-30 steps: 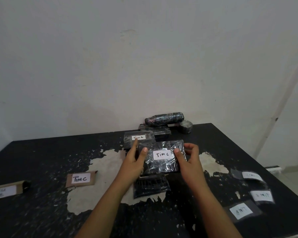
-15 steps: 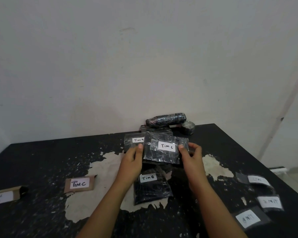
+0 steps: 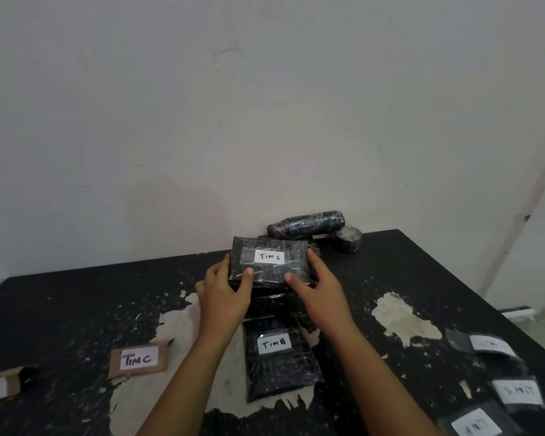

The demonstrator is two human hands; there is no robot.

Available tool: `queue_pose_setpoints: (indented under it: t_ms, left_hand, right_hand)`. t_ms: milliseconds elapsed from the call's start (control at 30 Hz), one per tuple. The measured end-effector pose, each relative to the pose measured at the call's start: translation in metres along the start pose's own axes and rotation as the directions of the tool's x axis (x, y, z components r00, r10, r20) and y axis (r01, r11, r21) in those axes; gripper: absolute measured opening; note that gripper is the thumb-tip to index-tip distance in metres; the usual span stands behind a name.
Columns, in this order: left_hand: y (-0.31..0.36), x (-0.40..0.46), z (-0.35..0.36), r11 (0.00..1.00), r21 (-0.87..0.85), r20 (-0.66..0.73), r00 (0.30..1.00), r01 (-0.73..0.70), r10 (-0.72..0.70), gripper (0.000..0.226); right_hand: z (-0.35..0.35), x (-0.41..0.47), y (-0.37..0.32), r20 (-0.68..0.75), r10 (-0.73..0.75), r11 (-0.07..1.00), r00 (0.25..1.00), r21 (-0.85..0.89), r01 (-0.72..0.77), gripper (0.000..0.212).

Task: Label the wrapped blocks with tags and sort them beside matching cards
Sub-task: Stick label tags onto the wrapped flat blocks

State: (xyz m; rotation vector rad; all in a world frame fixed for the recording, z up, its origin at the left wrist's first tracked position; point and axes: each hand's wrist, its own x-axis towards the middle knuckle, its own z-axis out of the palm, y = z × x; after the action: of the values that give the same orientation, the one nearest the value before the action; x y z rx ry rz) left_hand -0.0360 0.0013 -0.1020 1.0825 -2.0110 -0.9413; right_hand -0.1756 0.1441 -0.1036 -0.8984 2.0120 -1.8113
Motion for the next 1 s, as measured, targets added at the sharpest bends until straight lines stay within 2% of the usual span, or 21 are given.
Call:
queue_pose_setpoints:
  t_ms: [133,200,367,533,600,667,733,833,1000]
  left_hand:
    - [-0.002,0.003,0.002,0.998,0.062,-0.052,0.998,0.033,-0.029,0.066]
    - [-0.001,0.003,0.003,0.998,0.07,-0.096,0.995,0.004,0.003,0.058]
    - [0.006,0.0,0.009,0.999,-0.022,-0.043,0.998,-0.047,0.046,0.05]
    - [0.012,-0.006,0.01,0.977,-0.142,0.004,0.987,-0.161,0.164,0.058]
    - [0.012,-0.007,0.012,0.981,-0.029,0.059,0.979,-0.192,0.194,0.071]
    - [0.008,-0.007,0.013,0.941,0.246,0.162,0.967,-0.233,0.197,0.083]
    - [-0.003,-0.006,0.017,0.873,0.396,0.227,0.952,-0.283,0.206,0.079]
    - [-0.011,-0.004,0.021,0.844,0.448,0.209,0.953,-0.294,0.222,0.066]
    - [-0.004,-0.006,0.031,0.838,0.508,0.145,0.979,-0.2,0.146,0.064]
  right_hand:
    - [0.001,0.002,0.001,-0.003,0.019,1.0,1.0,0.006,-0.019,0.079]
    - [-0.001,0.003,0.001,-0.027,0.021,1.0,0.999,0.002,-0.021,0.074]
    - [-0.011,0.004,0.003,-0.018,0.042,0.999,0.999,-0.013,-0.042,0.057]
    - [-0.02,0.013,0.009,-0.193,0.097,0.993,0.976,0.091,-0.081,0.038]
    - [-0.029,0.013,0.014,-0.302,0.161,0.98,0.94,0.161,-0.116,0.036]
    - [-0.037,0.011,0.022,-0.403,0.194,0.974,0.894,0.185,-0.128,0.033]
    - [-0.043,0.008,0.027,-0.479,0.226,0.968,0.848,0.205,-0.142,0.031]
    - [-0.051,0.004,0.035,-0.541,0.267,0.962,0.797,0.2,-0.187,0.023]
    - [-0.06,0.001,0.047,-0.596,0.256,0.966,0.761,0.121,-0.23,0.022]
